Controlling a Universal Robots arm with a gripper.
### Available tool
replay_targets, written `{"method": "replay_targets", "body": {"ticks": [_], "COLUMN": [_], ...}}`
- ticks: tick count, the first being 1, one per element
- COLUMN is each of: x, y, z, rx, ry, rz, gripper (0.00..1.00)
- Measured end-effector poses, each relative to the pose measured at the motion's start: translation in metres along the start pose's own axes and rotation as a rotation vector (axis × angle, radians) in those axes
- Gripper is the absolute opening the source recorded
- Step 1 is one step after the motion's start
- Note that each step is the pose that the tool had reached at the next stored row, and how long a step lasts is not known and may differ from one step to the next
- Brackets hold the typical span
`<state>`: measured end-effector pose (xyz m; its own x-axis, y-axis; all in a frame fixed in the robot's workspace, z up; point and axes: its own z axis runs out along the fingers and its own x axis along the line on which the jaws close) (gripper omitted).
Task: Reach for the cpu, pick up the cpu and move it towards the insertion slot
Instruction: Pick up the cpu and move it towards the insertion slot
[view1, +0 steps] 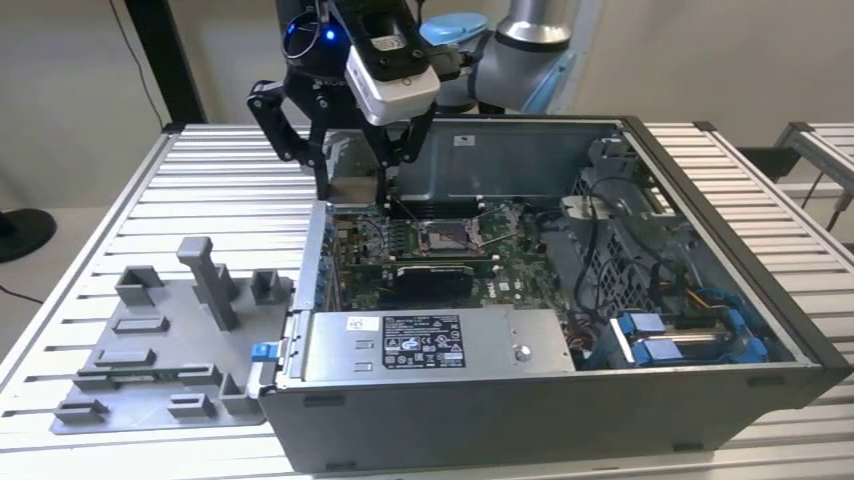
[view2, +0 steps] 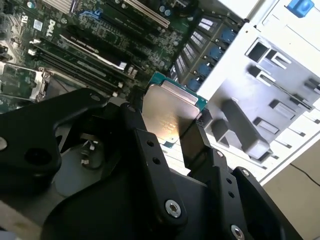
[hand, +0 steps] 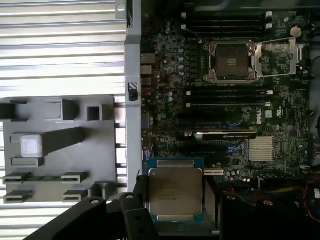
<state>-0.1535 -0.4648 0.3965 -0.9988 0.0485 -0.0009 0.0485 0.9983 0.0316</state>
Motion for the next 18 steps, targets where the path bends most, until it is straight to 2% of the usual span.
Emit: {"method": "replay_targets", "body": {"ticks": [11, 18], "x": [-0.0149, -0.0290], "y": [0.0007, 0.0014], "z": [0.0001, 0.0001], "rx": [0.0000, 0.0000], "ry": [0.0000, 0.0000], "rz": [0.000, 0.000], "gripper": [0.00, 0.00]}}
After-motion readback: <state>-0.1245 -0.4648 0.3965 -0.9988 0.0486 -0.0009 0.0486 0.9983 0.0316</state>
